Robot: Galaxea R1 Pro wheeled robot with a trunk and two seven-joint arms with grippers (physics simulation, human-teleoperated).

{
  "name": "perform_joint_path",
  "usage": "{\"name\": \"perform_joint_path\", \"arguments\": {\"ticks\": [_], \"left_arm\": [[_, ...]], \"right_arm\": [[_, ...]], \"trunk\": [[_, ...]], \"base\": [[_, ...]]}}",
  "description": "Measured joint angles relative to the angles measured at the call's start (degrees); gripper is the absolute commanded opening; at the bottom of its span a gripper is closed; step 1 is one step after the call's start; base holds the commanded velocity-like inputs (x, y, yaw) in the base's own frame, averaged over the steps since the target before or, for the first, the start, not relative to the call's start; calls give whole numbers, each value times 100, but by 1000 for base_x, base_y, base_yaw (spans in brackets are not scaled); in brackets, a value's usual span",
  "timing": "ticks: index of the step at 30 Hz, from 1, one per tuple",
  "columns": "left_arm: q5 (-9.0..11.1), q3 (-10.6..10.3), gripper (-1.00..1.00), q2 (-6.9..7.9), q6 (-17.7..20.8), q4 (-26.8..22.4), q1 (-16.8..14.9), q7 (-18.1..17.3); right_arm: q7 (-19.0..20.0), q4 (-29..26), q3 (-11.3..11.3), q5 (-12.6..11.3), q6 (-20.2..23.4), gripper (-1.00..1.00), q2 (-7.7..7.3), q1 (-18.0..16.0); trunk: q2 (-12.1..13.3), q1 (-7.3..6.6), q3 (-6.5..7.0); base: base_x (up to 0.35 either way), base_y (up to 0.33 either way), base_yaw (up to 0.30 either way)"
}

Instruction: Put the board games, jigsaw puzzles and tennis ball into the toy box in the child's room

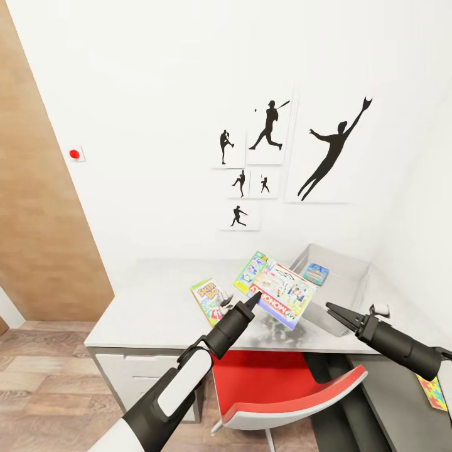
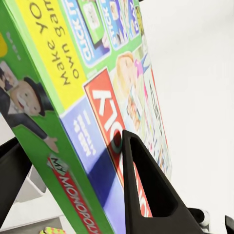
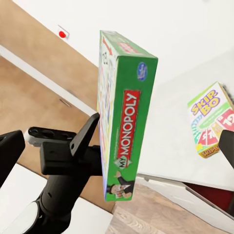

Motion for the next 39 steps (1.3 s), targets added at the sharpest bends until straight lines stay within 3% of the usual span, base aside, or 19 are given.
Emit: {"name": "perform_joint_path", "arguments": {"ticks": [9, 21, 39], "left_arm": [[2, -2, -100, -25, 1, 1, 0, 1], [-7, -10, -100, -113, -4, 8, 1, 9], [6, -294, -100, -157, -14, -11, 1, 7]], "right_arm": [[2, 0, 13, 5, 0, 100, 47, -38], [-280, 28, 22, 11, -1, 100, 299, -253], [-486, 42, 9, 1, -2, 100, 330, -343]], "trunk": [[0, 0, 0], [0, 0, 0], [0, 0, 0]], "base": [[0, 0, 0], [0, 0, 0], [0, 0, 0]]}}
